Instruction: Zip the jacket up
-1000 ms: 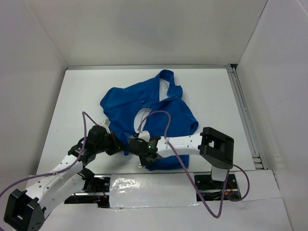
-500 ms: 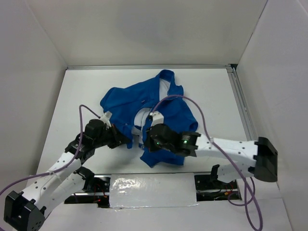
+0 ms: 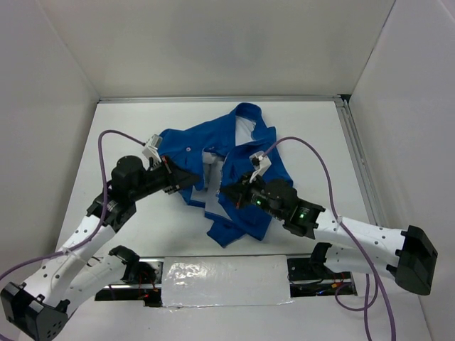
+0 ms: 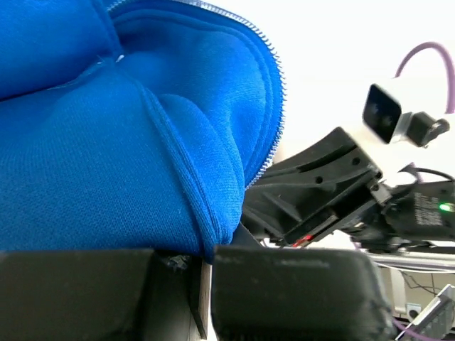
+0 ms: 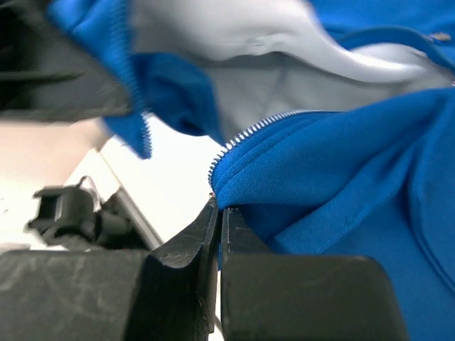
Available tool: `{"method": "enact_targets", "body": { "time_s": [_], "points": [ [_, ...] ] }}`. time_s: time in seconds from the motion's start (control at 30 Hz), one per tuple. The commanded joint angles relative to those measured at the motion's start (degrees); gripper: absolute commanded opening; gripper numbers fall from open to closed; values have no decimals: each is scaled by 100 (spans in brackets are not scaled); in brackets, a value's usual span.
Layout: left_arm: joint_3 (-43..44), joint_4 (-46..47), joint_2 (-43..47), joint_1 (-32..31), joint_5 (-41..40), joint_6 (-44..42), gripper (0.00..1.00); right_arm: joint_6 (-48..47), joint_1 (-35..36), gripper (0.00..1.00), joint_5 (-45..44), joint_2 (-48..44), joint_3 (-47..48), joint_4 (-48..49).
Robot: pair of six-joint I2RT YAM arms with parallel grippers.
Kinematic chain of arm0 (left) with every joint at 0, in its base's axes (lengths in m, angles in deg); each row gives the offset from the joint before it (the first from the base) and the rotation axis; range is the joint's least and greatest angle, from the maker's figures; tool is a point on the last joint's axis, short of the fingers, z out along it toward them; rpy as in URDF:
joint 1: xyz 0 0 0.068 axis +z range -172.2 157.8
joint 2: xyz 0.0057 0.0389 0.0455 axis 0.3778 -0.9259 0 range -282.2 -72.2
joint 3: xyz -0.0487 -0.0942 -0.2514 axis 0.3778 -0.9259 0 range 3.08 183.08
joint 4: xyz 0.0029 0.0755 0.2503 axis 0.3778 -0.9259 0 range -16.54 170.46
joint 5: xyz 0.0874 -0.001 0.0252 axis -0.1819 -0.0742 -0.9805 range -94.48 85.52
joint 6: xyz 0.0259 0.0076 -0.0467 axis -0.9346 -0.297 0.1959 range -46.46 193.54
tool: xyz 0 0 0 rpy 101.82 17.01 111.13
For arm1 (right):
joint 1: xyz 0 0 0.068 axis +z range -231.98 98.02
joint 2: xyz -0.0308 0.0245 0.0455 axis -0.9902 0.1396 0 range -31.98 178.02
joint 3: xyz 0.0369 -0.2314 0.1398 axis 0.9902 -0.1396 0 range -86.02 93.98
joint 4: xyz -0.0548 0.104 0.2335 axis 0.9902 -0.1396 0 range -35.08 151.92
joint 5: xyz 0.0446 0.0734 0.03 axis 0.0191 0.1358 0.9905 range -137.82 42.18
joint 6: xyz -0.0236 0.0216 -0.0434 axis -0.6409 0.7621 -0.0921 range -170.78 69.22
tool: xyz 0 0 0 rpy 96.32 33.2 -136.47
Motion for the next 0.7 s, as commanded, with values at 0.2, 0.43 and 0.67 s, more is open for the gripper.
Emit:
{"method": "enact_targets", "body": {
  "time_s": [0.2,0.43,0.67],
  "points": [
    [423,988,-967,-22,-179,194,0,-1326,-137,0,1911,-512,125,965],
    [581,1278,-1533,-152,402,168,0,-1037,-155,0,834,295,581,366],
    [266,1076,-673,-391,155,150,0,-211,-225,0,-1849,728,574,810]
  ]
}}
